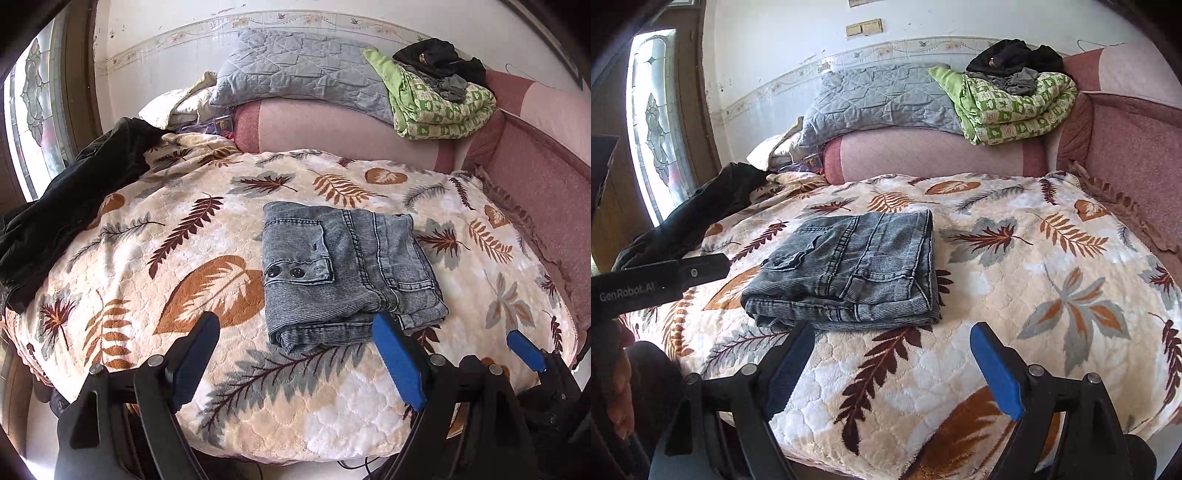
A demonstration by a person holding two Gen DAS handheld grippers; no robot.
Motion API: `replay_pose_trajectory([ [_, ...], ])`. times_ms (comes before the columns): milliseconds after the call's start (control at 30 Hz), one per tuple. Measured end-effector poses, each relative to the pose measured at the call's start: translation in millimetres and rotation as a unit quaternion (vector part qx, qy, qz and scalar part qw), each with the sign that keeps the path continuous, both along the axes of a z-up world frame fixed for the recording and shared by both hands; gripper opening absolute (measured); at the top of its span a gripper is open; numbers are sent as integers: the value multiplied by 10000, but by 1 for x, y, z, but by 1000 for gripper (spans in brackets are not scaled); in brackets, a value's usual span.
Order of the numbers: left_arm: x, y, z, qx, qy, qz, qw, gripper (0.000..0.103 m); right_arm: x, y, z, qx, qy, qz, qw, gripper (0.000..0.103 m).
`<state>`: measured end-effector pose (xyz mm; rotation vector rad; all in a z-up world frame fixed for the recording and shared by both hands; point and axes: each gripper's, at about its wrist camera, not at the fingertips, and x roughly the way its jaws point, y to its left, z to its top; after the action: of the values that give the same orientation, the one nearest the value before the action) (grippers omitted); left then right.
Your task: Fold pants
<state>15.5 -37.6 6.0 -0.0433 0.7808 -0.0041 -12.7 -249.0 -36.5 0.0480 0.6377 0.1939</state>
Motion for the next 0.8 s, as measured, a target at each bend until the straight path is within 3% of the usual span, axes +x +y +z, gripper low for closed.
replay_pose_trajectory([
  [333, -13, 1, 1, 74, -53, -4, 10000, 85, -1, 3, -7, -10, 144, 76, 9999, 92],
  [433, -18, 7, -3, 23, -95, 66, 9999, 85, 1, 9, -10, -90, 182, 139, 9997, 95],
  [500, -20, 12, -8, 6, -95, 101, 9999, 85, 0, 14, -13, -169, 159, 230, 9995, 103],
  [700, -23, 29, -12, -70, -127, 314, 9994, 85, -6, 21, -14, -347, 64, 423, 9985, 103],
  [800, -20, 39, -11, -169, -149, 448, 9987, 85, -4, 11, -14, -136, 222, 353, 9990, 103],
])
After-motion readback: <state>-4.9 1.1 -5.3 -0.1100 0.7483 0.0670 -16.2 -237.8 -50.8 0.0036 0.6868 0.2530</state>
